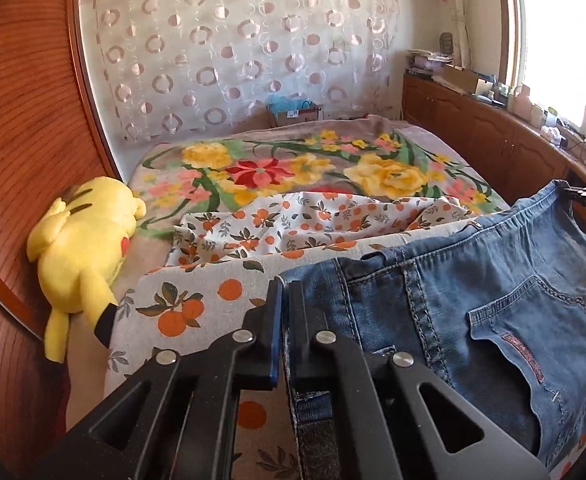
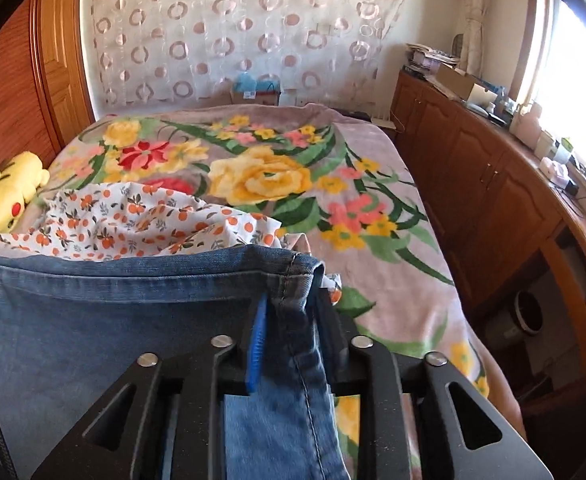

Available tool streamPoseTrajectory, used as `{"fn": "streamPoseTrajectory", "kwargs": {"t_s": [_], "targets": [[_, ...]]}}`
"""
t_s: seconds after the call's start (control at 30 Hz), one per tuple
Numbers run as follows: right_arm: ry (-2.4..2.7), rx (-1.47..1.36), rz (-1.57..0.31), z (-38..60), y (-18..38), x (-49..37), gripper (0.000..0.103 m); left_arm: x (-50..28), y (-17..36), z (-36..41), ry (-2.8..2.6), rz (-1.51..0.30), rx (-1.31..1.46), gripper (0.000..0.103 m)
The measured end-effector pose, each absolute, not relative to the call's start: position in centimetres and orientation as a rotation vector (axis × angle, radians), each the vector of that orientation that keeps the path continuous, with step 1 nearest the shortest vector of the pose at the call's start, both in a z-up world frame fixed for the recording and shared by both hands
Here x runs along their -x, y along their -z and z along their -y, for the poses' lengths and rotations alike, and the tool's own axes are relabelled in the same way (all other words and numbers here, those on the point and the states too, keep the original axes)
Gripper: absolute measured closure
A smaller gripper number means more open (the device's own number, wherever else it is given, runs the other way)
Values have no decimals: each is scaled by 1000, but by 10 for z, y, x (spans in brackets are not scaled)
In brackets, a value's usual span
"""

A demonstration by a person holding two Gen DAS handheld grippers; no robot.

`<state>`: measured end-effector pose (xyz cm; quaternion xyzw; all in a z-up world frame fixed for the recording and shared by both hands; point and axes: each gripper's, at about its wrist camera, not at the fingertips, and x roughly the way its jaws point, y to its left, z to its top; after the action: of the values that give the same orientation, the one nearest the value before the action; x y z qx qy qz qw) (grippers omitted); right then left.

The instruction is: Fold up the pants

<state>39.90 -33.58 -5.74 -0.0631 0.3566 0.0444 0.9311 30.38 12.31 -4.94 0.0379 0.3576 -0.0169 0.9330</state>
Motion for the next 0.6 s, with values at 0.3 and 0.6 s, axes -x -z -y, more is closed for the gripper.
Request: {"fn": "streamPoseTrajectory", "kwargs": {"t_s": [0.3,0.6], "targets": [[-113,52,-694,365,43,-332,63,-267,29,-105,80,-702,-73,78],[-93,23,-743,399,49,-270,62,-225,19,-77,180,-672,-34,25]]}}
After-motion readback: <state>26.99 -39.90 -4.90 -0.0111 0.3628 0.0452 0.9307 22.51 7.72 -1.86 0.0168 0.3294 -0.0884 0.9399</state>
